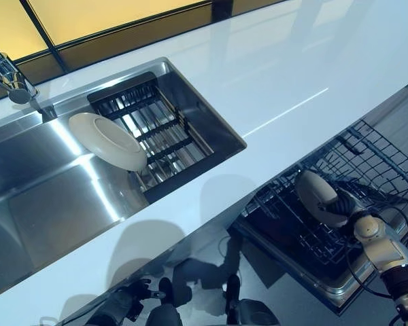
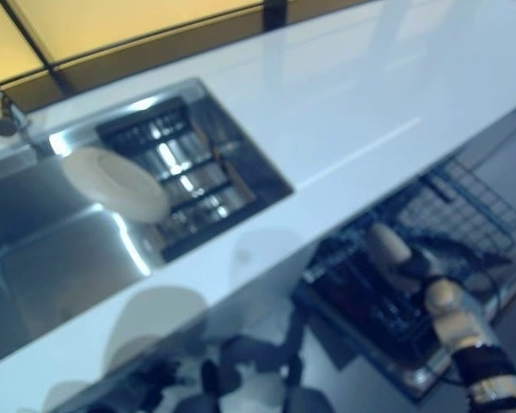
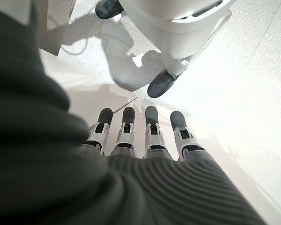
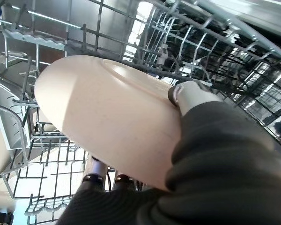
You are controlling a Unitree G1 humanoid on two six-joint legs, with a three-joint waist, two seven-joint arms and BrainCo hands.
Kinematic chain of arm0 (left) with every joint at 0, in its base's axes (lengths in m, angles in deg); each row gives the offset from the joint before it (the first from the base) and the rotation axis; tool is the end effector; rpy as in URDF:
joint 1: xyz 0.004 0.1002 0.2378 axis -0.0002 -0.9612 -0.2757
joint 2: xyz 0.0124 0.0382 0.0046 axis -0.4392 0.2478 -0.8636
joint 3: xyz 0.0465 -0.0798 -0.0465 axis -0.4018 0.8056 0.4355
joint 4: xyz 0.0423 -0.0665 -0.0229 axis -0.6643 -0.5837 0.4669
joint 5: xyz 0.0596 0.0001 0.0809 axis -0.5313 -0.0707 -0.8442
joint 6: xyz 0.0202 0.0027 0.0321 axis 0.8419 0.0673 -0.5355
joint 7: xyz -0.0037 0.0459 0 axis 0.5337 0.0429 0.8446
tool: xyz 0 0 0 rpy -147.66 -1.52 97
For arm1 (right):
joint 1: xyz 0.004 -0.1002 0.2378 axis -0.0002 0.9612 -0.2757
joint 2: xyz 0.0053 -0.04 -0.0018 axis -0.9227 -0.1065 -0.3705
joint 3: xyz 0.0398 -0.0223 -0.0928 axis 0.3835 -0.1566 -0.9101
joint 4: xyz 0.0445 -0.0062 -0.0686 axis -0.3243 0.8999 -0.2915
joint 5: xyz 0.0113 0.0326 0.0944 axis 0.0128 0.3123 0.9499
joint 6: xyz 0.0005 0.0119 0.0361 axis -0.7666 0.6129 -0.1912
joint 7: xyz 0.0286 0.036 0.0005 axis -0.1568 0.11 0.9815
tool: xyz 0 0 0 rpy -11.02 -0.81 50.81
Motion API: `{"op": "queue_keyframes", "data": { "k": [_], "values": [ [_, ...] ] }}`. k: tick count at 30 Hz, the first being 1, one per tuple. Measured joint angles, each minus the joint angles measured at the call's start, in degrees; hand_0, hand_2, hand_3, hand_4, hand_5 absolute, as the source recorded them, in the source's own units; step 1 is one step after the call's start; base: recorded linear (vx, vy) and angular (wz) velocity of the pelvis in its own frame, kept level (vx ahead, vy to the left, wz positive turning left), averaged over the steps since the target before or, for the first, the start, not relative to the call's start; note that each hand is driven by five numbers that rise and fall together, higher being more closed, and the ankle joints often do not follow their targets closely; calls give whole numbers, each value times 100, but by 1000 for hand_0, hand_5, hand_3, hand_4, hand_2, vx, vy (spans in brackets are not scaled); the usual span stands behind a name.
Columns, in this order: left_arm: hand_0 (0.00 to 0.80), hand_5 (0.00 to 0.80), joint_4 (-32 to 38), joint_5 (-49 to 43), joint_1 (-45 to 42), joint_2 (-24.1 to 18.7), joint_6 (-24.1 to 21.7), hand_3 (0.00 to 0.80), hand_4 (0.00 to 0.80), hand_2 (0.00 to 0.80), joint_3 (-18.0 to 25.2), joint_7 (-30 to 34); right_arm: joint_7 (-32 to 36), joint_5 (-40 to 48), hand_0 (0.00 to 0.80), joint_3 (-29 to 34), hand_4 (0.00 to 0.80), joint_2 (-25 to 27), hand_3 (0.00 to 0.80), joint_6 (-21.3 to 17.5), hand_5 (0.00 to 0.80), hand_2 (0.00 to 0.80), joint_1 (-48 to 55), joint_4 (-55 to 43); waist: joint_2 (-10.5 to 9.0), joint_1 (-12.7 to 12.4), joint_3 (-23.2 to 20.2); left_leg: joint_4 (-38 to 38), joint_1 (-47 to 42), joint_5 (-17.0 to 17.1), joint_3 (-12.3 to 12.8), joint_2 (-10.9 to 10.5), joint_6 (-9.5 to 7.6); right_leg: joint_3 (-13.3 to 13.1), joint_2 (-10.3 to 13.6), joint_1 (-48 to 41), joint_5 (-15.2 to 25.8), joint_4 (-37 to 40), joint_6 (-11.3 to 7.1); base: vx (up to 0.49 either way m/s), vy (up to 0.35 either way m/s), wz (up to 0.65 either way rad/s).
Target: Take plates into dishwasher
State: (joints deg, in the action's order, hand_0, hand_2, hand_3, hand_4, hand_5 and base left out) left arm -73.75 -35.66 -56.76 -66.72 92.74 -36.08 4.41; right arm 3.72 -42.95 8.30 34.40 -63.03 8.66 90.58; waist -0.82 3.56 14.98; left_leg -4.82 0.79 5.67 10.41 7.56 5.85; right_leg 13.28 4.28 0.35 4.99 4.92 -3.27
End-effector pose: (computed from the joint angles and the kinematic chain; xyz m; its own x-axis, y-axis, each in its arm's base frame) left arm 0.1353 0.2294 -0.0923 0.4398 0.0443 -0.8970 0.4605 0.8464 0.2675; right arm 0.2350 -0.3090 0.0700 0.9043 -0.2649 -0.3349 -0.1445 0.5482 -0.8238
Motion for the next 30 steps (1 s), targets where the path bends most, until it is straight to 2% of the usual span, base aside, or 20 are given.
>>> {"op": "queue_keyframes", "data": {
  "k": [10, 15, 30],
  "values": [
    [0, 0, -1, 0, 87, 2, -5, 0, 0, 0, -25, 35, -311, -2, 800, -253, 800, -145, 800, 199, 800, 800, -409, 648, 54, -32, 46, 1, 79, 38, -124, -2, 17, 81, -4, 3, -13, 0, 15, 1, -2, 5],
    [0, 0, -4, -1, 165, 2, -13, 0, 0, 0, -120, 54, -483, -13, 800, -433, 800, -227, 800, 282, 800, 800, -591, 1058, 56, -144, 47, 2, 79, 43, -135, -1, 18, 91, -6, -1, -13, -1, 17, 3, -1, 1],
    [0, 0, -22, -7, 237, -9, -21, 0, 0, 0, -234, 68, -725, -505, 800, -665, 800, -536, 800, 232, 800, 800, -887, 1772, 78, -177, 35, 5, 84, 66, -196, -1, 9, 145, -8, -30, 0, -1, 41, 0, 0, 0]
  ]
}}
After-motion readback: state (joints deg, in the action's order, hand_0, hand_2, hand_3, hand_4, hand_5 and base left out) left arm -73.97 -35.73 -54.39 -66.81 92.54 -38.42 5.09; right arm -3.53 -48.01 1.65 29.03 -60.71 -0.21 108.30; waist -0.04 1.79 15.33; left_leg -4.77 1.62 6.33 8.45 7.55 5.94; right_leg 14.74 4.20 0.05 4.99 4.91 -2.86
